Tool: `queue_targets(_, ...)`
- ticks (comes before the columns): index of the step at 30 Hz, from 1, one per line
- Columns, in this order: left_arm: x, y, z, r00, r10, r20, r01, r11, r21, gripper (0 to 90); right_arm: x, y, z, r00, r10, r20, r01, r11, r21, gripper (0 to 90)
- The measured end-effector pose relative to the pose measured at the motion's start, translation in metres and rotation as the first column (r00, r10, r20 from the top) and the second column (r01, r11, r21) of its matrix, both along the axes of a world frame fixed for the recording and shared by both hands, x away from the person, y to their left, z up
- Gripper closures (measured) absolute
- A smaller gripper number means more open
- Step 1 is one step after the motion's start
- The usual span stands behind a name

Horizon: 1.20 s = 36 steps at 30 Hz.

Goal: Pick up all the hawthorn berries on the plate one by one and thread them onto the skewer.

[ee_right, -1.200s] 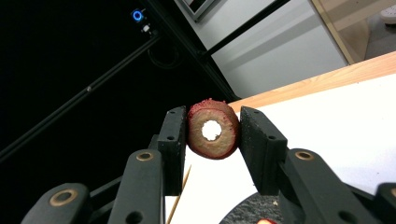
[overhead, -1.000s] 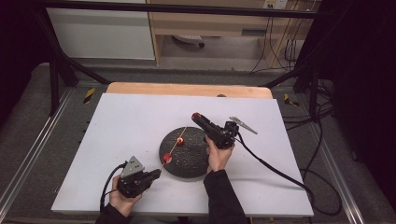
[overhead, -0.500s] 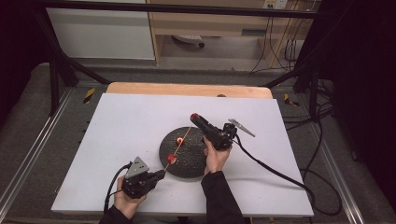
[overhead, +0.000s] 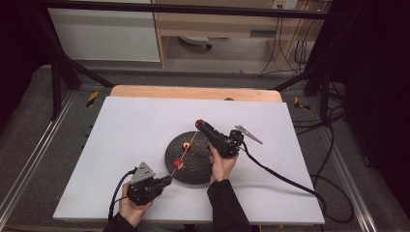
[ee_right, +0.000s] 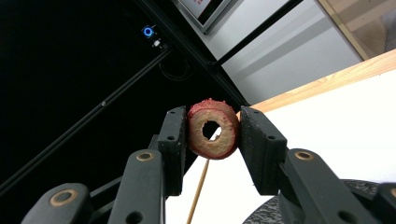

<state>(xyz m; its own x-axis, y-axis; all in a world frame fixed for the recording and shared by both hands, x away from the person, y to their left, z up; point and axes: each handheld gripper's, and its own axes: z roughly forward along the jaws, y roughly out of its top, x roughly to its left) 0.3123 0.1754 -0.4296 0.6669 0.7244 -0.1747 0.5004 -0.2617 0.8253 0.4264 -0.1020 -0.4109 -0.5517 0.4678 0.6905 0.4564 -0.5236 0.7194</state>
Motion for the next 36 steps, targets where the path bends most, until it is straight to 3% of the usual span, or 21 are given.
queue_targets(20,0.005,-0.016,0.006,0.9993,0.038,0.005,-0.038,0.9978,-0.055,88.3,-0.007,0.005,-0.006,0.9997,0.024,-0.003,-0.024,1.0,0.019,63.6)
queue_targets(36,0.026,-0.028,0.017,0.9991,0.043,0.007,-0.042,0.9973,-0.059,88.3,-0.018,0.009,-0.011,0.9974,0.071,-0.009,-0.072,0.997,-0.036,63.6)
